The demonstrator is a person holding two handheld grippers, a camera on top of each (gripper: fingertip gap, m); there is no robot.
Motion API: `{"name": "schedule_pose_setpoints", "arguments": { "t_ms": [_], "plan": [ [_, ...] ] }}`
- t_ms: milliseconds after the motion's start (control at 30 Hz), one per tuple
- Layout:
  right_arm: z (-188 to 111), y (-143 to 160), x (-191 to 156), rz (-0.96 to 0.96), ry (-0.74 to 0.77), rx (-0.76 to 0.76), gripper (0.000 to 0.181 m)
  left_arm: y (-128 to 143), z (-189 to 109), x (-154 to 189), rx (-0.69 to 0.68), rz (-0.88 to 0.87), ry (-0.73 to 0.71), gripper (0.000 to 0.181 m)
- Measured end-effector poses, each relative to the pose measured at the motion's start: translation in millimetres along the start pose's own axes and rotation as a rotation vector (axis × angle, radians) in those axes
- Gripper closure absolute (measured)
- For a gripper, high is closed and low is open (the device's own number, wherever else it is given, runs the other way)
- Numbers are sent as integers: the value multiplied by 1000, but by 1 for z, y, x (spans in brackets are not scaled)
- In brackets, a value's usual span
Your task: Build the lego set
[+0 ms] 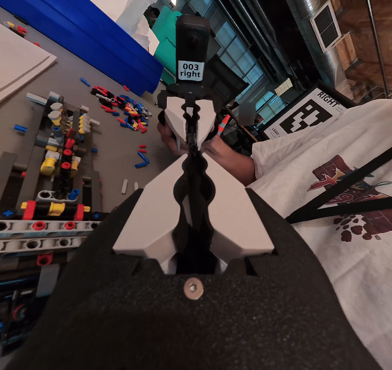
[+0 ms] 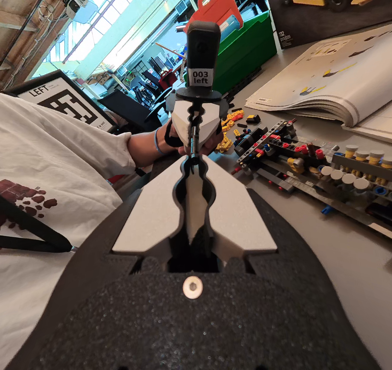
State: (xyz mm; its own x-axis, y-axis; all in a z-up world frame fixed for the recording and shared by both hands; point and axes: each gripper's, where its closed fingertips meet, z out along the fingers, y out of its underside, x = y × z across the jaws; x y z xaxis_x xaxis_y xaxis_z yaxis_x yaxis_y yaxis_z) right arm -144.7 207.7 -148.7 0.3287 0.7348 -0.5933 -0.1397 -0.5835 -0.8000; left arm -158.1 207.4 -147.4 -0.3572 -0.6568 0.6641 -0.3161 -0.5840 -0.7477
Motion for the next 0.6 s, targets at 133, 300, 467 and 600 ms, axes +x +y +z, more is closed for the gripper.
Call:
{"name": "schedule_pose_setpoints", "arguments": {
  "t_ms": [133, 300, 467, 600],
  "plan": [
    [-1, 1, -1, 16, -14, -8, 176, 2, 1, 1, -8, 11, 4, 181],
    [-1, 0, -2, 34, -24, -3, 176, 1, 2, 1, -3, 15, 5, 181],
    [-3, -2, -1, 74, -33, 26, 175, -1, 4, 2, 7, -14, 12, 181],
    [-2, -9, -1, 12, -14, 83, 166, -8, -3, 5, 16, -8, 18, 181]
  ]
}}
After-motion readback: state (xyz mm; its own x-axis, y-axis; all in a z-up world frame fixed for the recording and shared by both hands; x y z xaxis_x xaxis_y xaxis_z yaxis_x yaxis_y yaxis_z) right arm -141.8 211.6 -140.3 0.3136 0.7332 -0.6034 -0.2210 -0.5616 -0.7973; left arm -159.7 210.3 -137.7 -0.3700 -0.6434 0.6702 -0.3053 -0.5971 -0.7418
